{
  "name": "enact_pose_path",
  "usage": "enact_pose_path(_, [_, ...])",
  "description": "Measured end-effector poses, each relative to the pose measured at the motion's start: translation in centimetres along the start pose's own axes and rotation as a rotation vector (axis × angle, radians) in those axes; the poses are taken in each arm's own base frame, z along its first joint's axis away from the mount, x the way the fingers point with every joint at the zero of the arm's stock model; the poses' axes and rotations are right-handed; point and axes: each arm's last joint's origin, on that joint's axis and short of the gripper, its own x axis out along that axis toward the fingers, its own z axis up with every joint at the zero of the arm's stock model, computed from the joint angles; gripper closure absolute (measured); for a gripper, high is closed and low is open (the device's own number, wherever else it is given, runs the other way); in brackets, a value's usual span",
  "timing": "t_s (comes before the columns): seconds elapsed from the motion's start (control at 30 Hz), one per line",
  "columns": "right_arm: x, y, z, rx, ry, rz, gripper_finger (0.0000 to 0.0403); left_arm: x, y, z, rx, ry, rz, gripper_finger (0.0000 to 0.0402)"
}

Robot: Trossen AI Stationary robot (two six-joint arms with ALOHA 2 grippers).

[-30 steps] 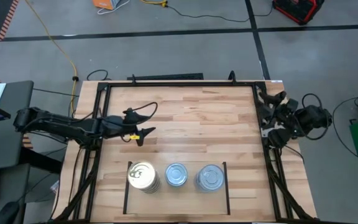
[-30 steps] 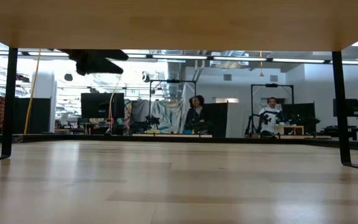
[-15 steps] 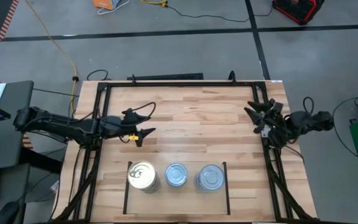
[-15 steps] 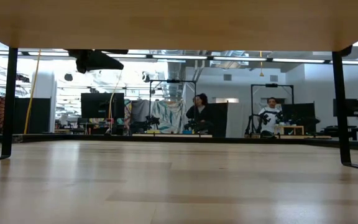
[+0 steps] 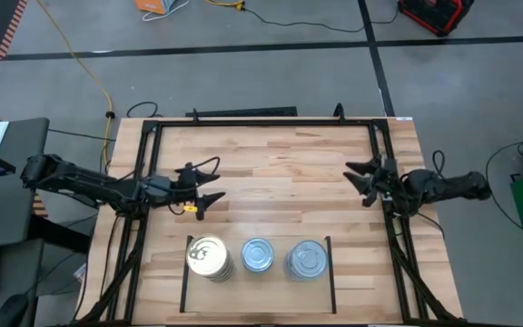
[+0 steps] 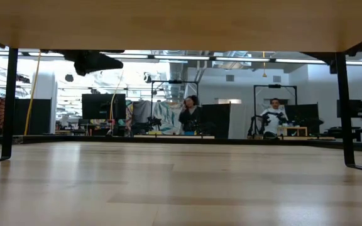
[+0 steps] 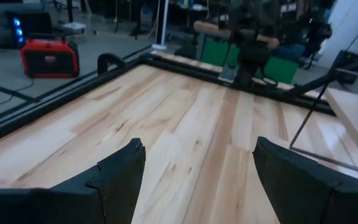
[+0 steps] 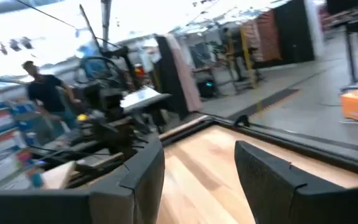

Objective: Stack canned seafood by type on shelf
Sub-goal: Return to Home Position

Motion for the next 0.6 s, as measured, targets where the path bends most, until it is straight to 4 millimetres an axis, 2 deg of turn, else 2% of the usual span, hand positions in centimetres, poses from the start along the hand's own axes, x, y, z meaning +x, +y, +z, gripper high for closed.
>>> enact_pose_path(0.23, [0.5, -0.5, -2.9, 0.008, -0.006, 0.058, 0.0182, -0.7, 0.8, -2.0, -0.016, -0.059, -0.019, 0.0113])
enact_pose_path(0.4, [0.6, -0.5, -2.9, -0.004, 0.005, 0.088, 0.0182, -1.5, 1.0, -2.1, -0.005, -0.081, -0.082, 0.0113])
enact_pose_path(0.6, [0.7, -0.7, -3.5, -0.049, 0.064, 0.091, 0.0182, -2.6, 1.5, -1.8, 0.010, -0.061, -0.062, 0.0113])
